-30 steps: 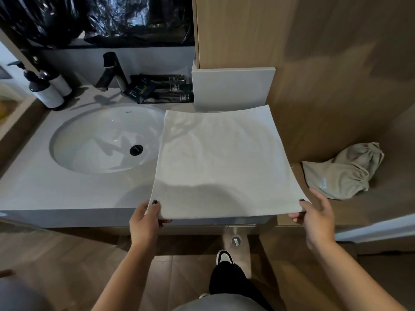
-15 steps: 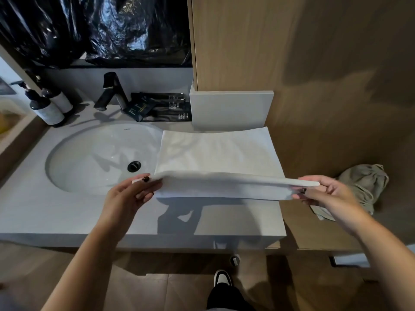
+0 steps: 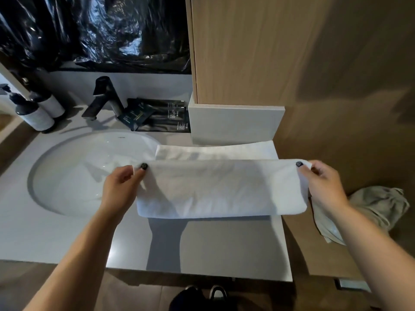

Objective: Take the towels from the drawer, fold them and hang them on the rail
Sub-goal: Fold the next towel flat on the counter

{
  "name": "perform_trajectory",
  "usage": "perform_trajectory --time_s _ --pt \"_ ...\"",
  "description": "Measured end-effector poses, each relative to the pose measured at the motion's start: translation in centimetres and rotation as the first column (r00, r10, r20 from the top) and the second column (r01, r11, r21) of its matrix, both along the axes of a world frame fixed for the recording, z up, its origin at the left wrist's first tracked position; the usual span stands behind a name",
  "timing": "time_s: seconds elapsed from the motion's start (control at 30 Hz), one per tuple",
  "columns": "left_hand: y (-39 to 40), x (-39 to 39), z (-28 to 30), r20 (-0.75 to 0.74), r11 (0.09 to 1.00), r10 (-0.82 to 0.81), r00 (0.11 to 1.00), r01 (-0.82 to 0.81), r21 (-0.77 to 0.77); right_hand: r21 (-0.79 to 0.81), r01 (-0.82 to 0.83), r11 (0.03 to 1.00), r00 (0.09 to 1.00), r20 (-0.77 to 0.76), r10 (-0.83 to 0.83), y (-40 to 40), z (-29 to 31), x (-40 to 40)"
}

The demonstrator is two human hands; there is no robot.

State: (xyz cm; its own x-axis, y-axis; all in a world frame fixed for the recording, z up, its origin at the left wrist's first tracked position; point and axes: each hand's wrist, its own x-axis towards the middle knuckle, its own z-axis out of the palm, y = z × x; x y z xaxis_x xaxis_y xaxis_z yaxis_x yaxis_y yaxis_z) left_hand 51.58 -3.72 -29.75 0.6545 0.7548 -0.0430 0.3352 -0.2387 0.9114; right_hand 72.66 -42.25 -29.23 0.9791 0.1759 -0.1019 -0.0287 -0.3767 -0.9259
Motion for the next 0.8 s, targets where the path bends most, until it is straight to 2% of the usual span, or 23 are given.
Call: perform_trajectory --time_s 0.23,0.33,0.47,0.53,0.6,0.63,0.73,0.8 --pt "1.0 5.6 -1.8 -0.057 0.994 0.058 0.997 -0.063 -0.092 0.029 0.083 0.996 0.996 0.035 -0.084 4.0 -1.8 3.6" --pt "1.6 7.6 -3.1 -0.101 0.989 0.083 0.991 -0.094 -0.111 -0.022 0.074 0.997 0.993 0.088 -0.072 5.6 -2.2 5.3" --pt "2.4 9.5 -4.6 -0.218 0.991 0.11 0.97 -0.124 -0.049 -0.114 0.077 0.99 0.987 0.152 -0.06 7.5 -3.3 7.0" --pt "2.7 10.4 -5.0 -0.206 0.989 0.146 0.968 -0.139 0.048 -0.16 0.115 0.98 0.983 0.159 -0.089 8.5 -4.2 7.8" --pt "3.1 11.1 -5.4 -0.193 0.983 0.155 0.969 -0.132 0.127 -0.194 0.167 0.967 0.98 0.138 -0.142 9.0 -5.1 8.6" --pt "3.3 11.4 -5.6 -0.21 0.986 0.14 0.968 -0.117 0.117 -0.197 0.184 0.963 0.98 0.113 -0.164 9.1 -5.5 8.9" --pt "4.0 11.6 -6.3 -0.24 0.996 0.064 0.969 -0.079 -0.051 -0.105 0.202 0.974 0.978 -0.021 -0.205 9.1 -6.4 9.2" --pt "4.5 11.5 -6.6 -0.219 0.995 -0.003 0.976 -0.02 -0.103 -0.038 0.21 0.977 0.973 -0.094 -0.213 8.8 -6.3 9.2"
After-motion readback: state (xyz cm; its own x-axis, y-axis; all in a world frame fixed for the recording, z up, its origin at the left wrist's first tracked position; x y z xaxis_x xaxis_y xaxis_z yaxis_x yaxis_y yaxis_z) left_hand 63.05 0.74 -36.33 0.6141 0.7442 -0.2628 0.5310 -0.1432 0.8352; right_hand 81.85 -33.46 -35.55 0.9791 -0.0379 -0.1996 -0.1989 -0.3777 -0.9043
